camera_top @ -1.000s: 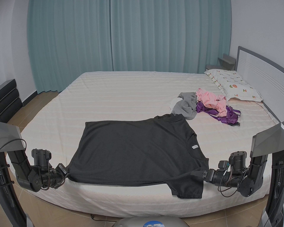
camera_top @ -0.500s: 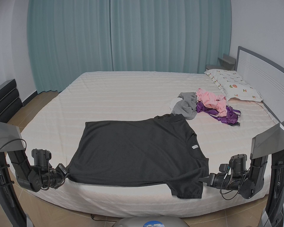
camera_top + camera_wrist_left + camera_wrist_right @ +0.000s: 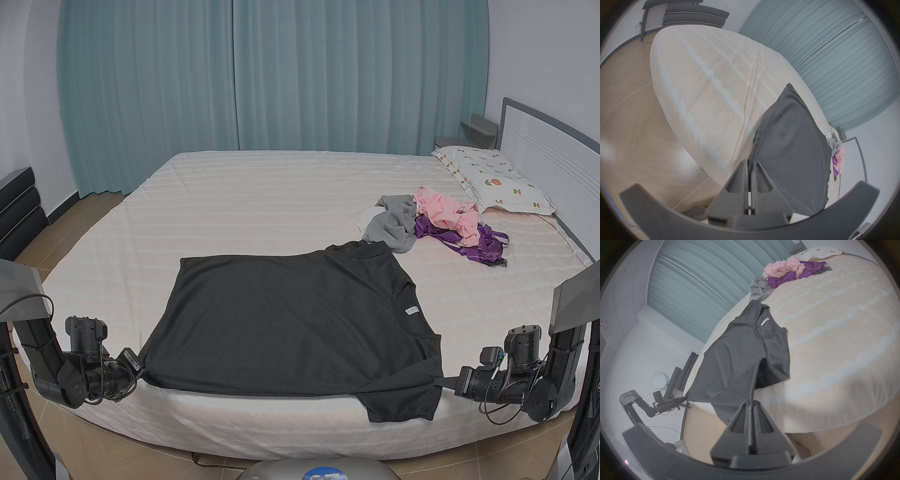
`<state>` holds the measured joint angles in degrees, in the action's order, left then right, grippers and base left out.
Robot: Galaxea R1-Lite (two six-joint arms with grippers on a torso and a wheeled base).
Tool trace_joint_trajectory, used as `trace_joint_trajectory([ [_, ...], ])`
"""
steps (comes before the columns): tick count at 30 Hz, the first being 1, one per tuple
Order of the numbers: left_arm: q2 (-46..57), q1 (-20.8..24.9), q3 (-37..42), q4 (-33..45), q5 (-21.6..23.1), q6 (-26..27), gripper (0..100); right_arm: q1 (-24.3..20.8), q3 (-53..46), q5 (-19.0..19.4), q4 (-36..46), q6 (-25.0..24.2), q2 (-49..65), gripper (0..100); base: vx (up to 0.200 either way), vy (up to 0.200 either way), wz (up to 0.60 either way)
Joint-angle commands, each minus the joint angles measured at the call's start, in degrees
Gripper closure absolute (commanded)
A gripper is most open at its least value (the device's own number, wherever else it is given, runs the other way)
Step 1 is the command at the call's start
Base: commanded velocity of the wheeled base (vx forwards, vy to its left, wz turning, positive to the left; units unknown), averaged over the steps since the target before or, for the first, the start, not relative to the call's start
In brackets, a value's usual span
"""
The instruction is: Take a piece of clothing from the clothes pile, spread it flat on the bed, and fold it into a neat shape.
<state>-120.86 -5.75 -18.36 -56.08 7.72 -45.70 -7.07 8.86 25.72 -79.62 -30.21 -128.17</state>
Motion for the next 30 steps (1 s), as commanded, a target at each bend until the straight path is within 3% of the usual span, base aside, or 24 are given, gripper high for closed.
trace_joint_trajectory([
  [1,1.06,-0.05,0.69,0.0,0.02,0.7,100,0.92,-2.27,1.52,-0.19,-0.03,2.75,100,0.0,0.0,0.0],
  [14,4.67,-0.13,4.91,0.0,0.02,8.44,100,3.82,-8.86,3.9,-3.44,1.82,4.51,100,0.0,0.0,0.0],
  [21,4.75,-0.13,5.79,0.0,-0.07,9.93,100,4.17,-8.86,4.42,5.26,7.71,7.59,100,0.0,0.0,0.0],
  [25,4.93,-0.31,7.37,-0.17,-0.16,13.36,100,4.87,-8.86,4.6,9.48,9.99,10.05,100,0.0,0.0,0.0],
  [30,5.63,-0.31,8.43,-0.26,-2.71,15.47,100,4.87,-8.86,4.6,13.0,11.66,12.07,100,0.0,0.0,0.0],
])
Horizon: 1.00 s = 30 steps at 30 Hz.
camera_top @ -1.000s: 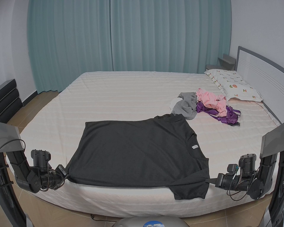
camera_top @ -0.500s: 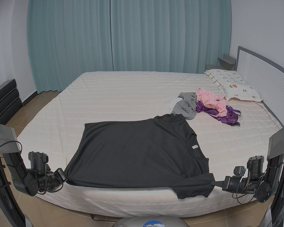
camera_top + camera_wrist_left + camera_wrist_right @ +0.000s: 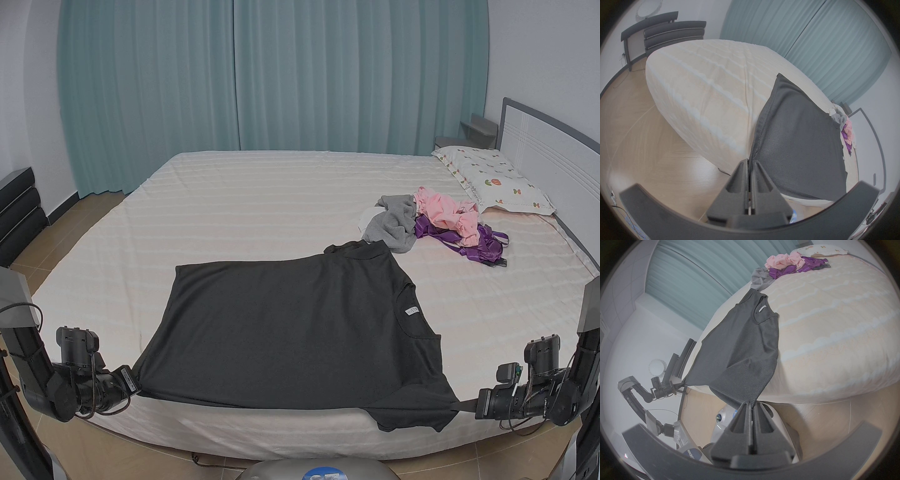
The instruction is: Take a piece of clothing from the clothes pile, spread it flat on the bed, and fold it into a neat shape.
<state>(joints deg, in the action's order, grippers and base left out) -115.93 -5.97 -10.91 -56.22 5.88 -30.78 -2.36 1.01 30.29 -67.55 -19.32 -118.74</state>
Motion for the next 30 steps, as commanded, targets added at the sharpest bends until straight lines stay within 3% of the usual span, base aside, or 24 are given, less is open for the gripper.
trace_joint_trajectory([
  [1,0.88,-0.09,1.07,-0.11,-1.48,0.9,100,0.26,-1.01,0.03,1.72,1.57,2.72,100,0.0,0.0,0.0],
  [30,5.1,0.0,9.06,-0.11,-2.36,14.35,100,1.49,-1.01,-0.15,17.19,9.48,13.0,100,0.0,0.0,0.0],
])
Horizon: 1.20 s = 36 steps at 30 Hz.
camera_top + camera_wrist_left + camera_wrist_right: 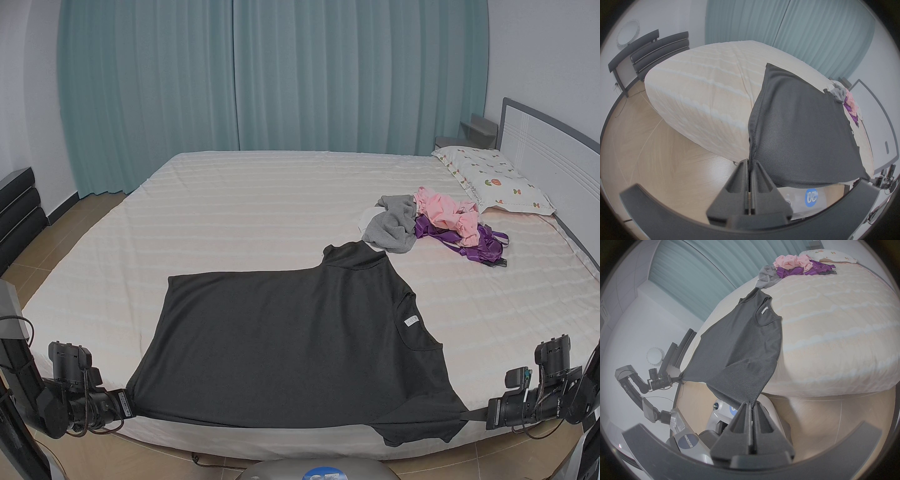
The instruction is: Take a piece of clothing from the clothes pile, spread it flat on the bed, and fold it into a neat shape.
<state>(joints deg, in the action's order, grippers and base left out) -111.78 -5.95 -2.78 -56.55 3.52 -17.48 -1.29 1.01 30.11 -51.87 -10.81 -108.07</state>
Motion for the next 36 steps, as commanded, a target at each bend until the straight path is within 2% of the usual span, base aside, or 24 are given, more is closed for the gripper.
trace_joint_trajectory([
  [1,1.03,-0.03,1.02,0.21,-0.01,1.22,100,0.41,-1.01,0.04,1.6,0.97,2.43,100,0.0,0.0,0.0],
  [5,2.62,0.06,2.6,0.65,-0.01,3.59,100,0.41,-1.01,0.04,3.79,2.02,4.53,100,0.0,0.0,0.0],
  [11,2.7,0.06,1.64,0.48,-0.1,3.68,100,0.33,0.22,0.04,4.23,1.94,4.62,100,0.0,0.0,0.0],
  [19,2.0,0.32,-7.15,0.83,-1.24,0.08,100,-0.03,9.01,-1.11,5.03,0.88,2.25,100,0.0,0.0,0.0],
  [22,1.74,1.38,-10.58,1.8,-1.94,-2.29,100,-0.38,12.96,-2.43,5.29,-1.32,0.84,100,0.0,0.0,0.0],
  [26,1.82,2.7,-15.24,6.1,-2.2,-5.11,100,-1.7,16.3,-3.92,5.29,-2.99,-1.27,100,0.0,0.0,0.0],
  [28,2.26,3.66,-21.48,14.36,-2.2,-8.71,100,-2.84,19.12,-4.97,5.29,-3.43,-2.94,100,0.0,0.0,0.0],
  [30,2.26,3.93,-23.32,16.83,-2.2,-9.76,100,-3.1,19.82,-5.15,5.38,-3.51,-3.11,100,0.0,0.0,0.0],
  [32,2.26,3.93,-28.33,23.51,-2.29,-12.49,100,-3.81,21.66,-5.94,5.46,-4.39,-3.9,100,0.0,0.0,0.0],
  [36,2.26,3.93,-31.41,27.81,-2.64,-14.51,100,-4.16,23.51,-6.2,5.55,-5.97,-4.08,100,0.0,0.0,0.0],
])
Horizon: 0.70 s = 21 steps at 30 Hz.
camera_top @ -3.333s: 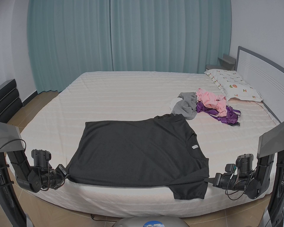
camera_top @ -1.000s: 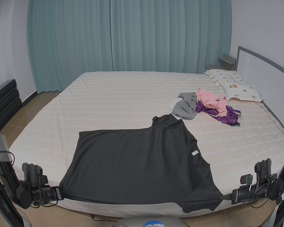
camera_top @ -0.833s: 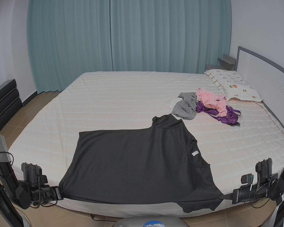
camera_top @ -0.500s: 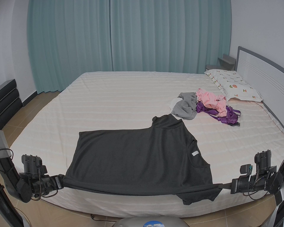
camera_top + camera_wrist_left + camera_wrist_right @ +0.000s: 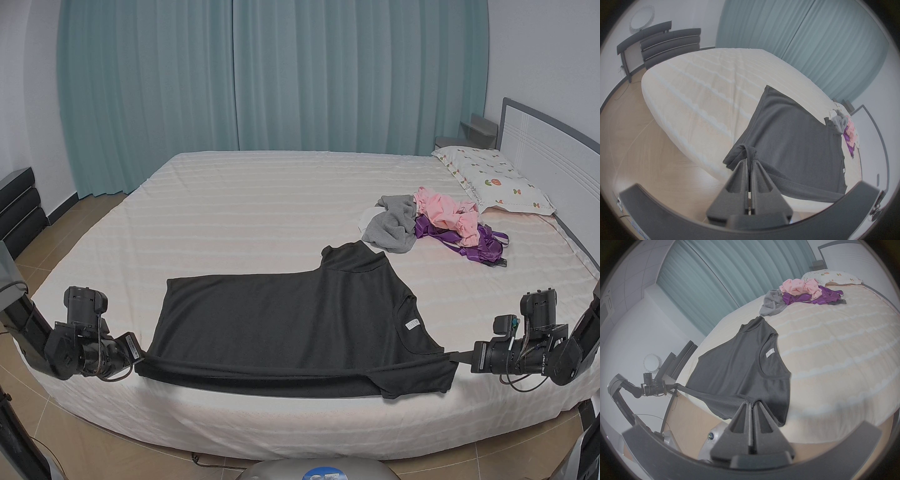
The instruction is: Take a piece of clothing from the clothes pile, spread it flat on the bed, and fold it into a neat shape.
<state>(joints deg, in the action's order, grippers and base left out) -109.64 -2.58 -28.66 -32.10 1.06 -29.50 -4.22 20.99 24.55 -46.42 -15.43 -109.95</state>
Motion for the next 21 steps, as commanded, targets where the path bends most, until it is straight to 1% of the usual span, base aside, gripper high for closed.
trace_joint_trajectory([
  [1,0.13,0.56,-5.79,3.97,-0.18,-2.58,100,-1.23,3.79,-0.65,0.45,-1.35,-2.2,100,0.0,0.0,0.0],
  [5,0.31,0.56,-5.88,6.35,-0.18,-2.67,100,-1.23,4.76,-0.56,2.12,-1.53,-1.32,100,0.0,0.0,0.0],
  [10,1.89,0.21,-5.79,7.93,-0.18,-2.75,100,-1.14,4.58,-0.56,2.21,-1.53,0.17,100,0.0,0.0,0.0],
  [15,4.88,0.04,-5.27,12.06,-0.18,-2.75,100,-1.23,3.35,-0.47,2.3,-1.53,2.81,100,0.0,0.0,0.0],
  [21,4.52,0.04,-5.97,14.17,-0.09,-2.84,100,-1.14,3.71,-0.56,2.39,-1.53,2.81,100,0.0,0.0,0.0],
])
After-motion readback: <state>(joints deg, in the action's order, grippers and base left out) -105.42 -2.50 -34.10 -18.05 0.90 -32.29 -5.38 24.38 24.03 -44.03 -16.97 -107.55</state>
